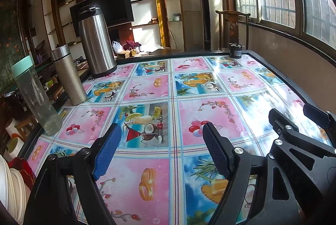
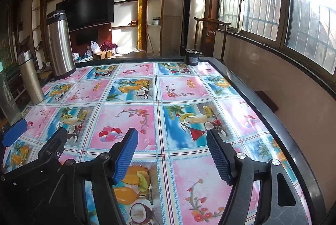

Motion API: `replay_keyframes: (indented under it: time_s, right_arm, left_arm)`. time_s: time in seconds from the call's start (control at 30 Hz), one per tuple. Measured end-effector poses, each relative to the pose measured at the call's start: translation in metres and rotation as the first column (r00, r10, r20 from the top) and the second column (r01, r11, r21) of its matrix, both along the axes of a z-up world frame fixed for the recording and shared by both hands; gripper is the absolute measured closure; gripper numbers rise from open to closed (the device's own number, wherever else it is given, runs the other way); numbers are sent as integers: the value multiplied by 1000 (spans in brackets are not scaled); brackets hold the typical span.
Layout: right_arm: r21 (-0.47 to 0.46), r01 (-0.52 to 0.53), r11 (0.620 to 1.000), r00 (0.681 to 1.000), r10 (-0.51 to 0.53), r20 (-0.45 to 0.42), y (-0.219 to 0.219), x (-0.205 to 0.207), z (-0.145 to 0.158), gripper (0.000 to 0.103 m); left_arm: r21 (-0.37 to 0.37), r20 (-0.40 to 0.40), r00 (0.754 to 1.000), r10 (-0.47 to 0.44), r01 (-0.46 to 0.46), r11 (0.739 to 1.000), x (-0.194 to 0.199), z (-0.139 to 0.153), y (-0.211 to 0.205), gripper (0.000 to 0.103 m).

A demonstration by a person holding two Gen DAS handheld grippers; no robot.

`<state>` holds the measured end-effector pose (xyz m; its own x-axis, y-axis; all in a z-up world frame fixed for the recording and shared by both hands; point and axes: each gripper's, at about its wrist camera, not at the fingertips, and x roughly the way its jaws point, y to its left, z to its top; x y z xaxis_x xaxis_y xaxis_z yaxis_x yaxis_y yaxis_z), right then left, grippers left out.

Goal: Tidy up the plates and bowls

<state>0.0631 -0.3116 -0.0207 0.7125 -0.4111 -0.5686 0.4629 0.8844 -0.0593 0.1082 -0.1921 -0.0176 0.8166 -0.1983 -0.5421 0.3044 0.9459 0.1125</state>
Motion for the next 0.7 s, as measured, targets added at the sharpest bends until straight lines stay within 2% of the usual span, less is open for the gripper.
replay_keyframes:
  time_s: [0.7]
  right_arm:
    - [8, 19, 1000, 999, -18, -27, -4, 4, -7, 28]
  left_arm:
    - [6, -8, 1000, 1, 0, 1000, 1, -3, 3, 23]
